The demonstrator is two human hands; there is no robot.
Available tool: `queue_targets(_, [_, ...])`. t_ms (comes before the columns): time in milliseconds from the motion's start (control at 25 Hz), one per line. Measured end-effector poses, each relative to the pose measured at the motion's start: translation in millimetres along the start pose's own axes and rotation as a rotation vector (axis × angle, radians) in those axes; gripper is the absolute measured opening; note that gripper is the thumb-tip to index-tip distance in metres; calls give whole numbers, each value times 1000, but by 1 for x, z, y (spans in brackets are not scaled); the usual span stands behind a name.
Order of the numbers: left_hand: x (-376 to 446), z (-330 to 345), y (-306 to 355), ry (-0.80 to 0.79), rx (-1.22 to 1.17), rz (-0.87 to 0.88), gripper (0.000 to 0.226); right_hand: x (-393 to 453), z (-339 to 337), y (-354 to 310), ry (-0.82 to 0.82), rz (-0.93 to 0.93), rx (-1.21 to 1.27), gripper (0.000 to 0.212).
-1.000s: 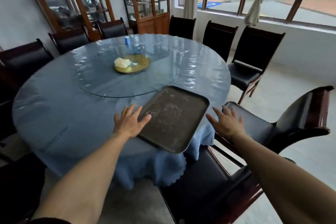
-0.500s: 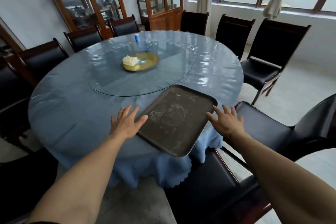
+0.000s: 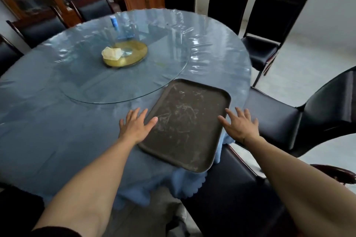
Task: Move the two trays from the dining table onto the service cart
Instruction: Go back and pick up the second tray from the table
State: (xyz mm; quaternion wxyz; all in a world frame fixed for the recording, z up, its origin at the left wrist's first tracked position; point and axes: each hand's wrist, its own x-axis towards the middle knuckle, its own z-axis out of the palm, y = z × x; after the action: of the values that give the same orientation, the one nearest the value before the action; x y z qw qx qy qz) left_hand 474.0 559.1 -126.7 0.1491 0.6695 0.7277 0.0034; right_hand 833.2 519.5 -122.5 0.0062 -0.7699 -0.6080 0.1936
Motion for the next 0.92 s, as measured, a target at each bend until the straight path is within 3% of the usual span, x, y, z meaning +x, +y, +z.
queue_targets(400, [107, 23, -22, -149, 35, 103, 81, 42, 40, -29, -88, 216, 56, 72])
queue_targets(640, [151, 40, -23, -262, -100, 111, 84, 68, 54, -31, -106, 313, 122, 76])
queue_targets(920, [193, 64, -7, -373, -152, 71, 86, 101, 77, -29, -135, 541, 500, 81])
